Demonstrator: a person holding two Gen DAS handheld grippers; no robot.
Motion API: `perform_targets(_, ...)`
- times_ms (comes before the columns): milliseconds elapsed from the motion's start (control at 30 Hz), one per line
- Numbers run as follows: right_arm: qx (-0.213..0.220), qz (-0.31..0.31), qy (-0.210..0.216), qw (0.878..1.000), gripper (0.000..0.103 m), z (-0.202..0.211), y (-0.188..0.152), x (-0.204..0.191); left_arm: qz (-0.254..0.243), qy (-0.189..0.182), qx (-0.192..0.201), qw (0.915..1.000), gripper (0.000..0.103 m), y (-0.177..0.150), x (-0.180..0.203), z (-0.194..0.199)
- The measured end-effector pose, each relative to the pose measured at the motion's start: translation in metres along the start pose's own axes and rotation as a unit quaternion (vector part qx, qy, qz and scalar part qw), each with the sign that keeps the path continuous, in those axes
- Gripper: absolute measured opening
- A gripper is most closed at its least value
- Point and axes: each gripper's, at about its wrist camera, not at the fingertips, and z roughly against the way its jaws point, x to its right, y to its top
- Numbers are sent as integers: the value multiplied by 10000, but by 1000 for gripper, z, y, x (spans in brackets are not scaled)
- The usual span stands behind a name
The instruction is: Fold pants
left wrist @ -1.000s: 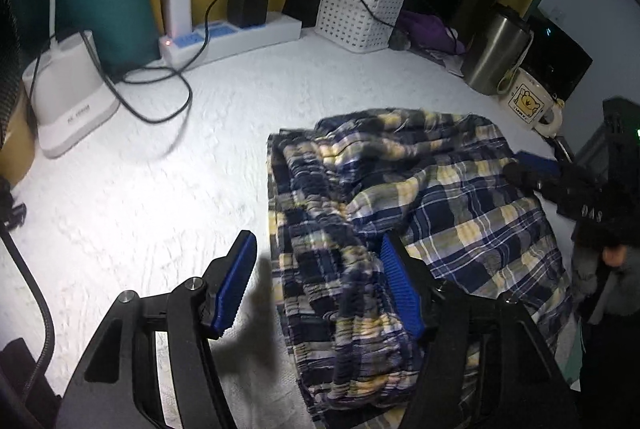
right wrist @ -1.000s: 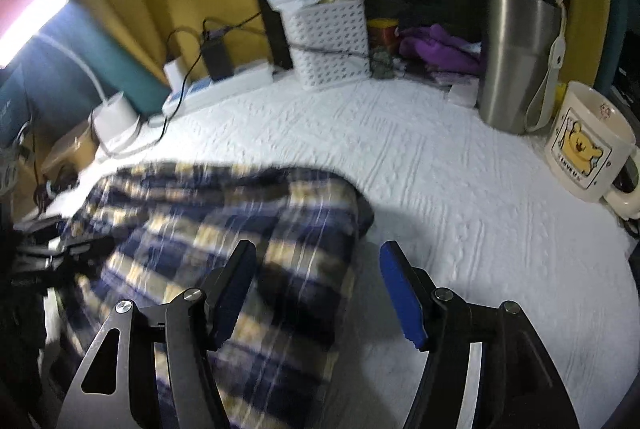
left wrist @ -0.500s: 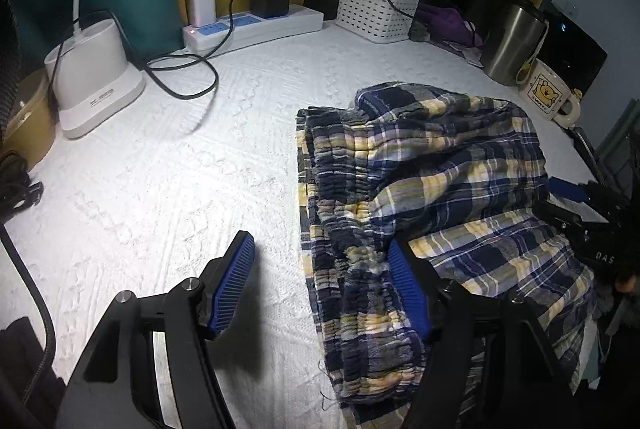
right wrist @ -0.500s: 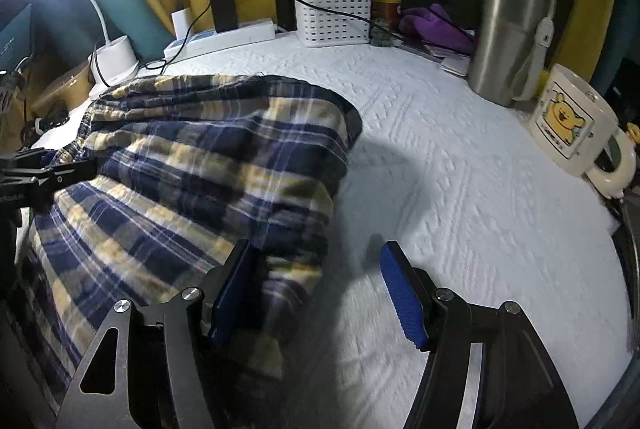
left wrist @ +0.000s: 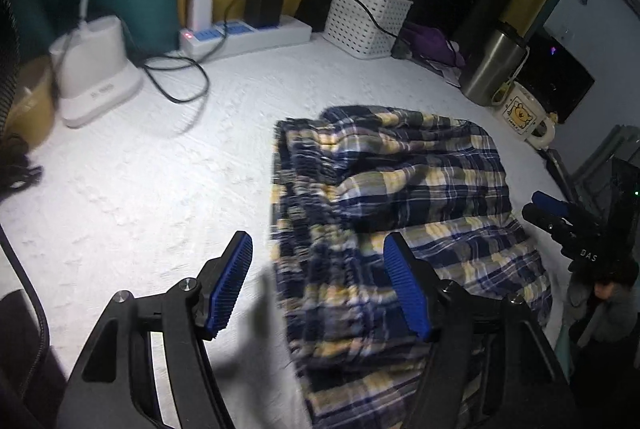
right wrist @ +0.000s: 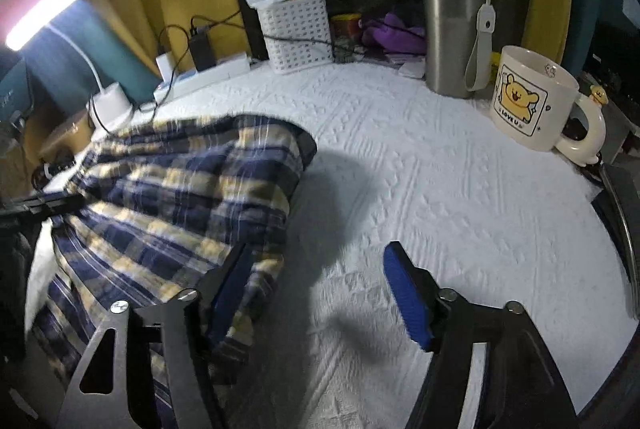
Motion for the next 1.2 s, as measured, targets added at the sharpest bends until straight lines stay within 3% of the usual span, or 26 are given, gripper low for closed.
perform_targets(100, 45, -26, 70, 10000, 81, 0, 4, 1, 177, -59, -293, 9994, 69, 2, -4, -23)
perform_targets(133, 41, -20, 82, 10000, 81, -1, 5, 2, 135, -64, -195, 9997, 70, 2, -3, -24)
perform_targets(300, -43, -56, 108, 9999, 81, -12, 7, 5, -149, -7, -393, 9991, 84, 2, 9, -32)
perform_targets(500, -177, -186, 459, 9986, 81, -30, 10, 3, -334, -115, -408, 9985, 84, -3, 19, -36)
perform_targets(667, -263, -126, 610, 9977, 81, -44, 14, -5, -198, -264, -328, 9989, 84, -1, 16, -35)
perform_targets(933, -258, -107, 847, 9960, 81, -58, 28, -14, -659, -70, -46, 9978, 80, -4, 33, -44)
perform_targets(1200, -264, 40, 1009, 9945, 81, -69, 36, -33, -633, -14, 52, 9980, 54, -4, 31, -44)
